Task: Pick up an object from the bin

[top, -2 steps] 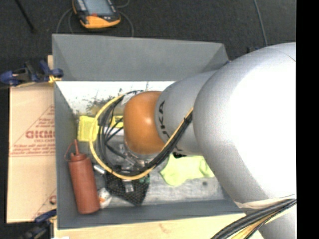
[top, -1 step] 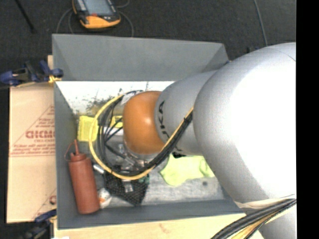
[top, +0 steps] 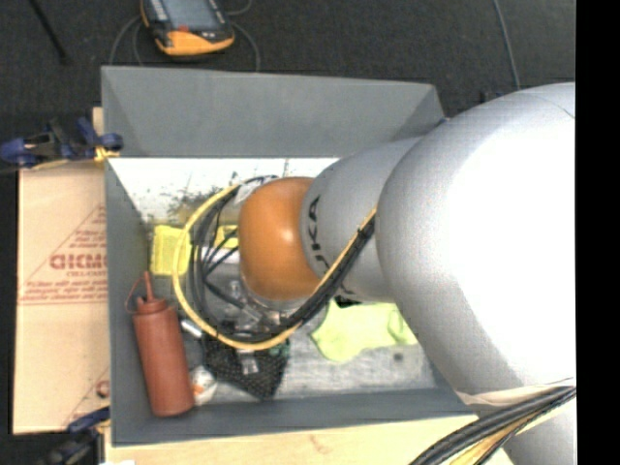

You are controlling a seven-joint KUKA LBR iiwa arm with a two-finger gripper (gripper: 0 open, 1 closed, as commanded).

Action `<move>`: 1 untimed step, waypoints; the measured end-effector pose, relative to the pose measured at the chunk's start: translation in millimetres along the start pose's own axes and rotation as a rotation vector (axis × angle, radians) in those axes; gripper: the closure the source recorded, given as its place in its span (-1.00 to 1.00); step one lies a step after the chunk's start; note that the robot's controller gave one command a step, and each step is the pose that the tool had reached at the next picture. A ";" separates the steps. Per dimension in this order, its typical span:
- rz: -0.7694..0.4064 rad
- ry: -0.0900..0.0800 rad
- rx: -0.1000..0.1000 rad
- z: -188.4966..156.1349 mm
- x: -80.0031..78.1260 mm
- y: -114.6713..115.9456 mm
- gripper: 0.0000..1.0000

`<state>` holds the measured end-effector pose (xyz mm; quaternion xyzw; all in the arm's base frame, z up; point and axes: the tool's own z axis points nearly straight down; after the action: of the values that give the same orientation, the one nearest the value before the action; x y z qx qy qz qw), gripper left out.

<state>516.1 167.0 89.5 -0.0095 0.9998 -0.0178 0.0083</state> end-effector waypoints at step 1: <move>-0.001 0.000 -0.001 -0.1 -0.1 0.5 1.00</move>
Offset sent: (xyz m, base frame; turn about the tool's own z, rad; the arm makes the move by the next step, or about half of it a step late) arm 0.0000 0.0000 0.0000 0.0000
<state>516.2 167.6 89.6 -0.0101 0.9998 -0.0173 0.0084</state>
